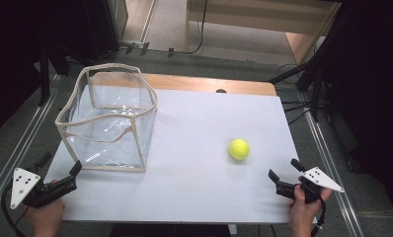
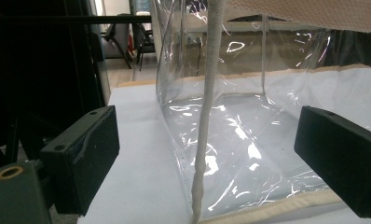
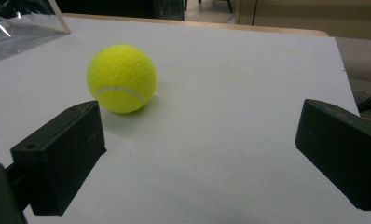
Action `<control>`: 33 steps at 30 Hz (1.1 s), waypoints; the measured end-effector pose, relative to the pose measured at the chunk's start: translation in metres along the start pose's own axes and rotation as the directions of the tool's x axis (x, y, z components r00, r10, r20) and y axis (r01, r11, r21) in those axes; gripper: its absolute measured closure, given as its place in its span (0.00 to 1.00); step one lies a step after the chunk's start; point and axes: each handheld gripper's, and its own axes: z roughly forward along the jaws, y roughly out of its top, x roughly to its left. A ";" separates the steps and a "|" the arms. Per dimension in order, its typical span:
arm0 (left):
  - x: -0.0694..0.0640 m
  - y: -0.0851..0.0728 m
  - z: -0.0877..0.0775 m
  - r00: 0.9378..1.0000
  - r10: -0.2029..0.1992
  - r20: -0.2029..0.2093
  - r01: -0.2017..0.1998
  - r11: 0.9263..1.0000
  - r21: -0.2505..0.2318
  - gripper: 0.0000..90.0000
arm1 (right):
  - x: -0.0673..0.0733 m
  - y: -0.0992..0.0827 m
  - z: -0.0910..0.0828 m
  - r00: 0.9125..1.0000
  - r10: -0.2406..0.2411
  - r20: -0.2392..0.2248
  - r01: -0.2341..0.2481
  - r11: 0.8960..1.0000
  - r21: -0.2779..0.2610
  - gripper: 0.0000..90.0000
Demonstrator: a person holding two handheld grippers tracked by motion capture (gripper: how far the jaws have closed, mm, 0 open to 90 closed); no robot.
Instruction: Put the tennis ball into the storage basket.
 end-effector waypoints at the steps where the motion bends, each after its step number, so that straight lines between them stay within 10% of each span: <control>1: 0.000 0.000 0.000 1.000 0.000 0.000 0.000 1.000 0.000 0.08 | 0.000 0.000 0.000 1.000 0.002 0.001 -0.002 1.000 0.000 0.00; 33: -0.002 0.000 0.001 1.000 0.006 -0.008 -0.006 1.000 -0.001 0.08 | 0.023 0.050 0.018 0.997 -0.058 -0.050 0.064 0.991 0.119 0.00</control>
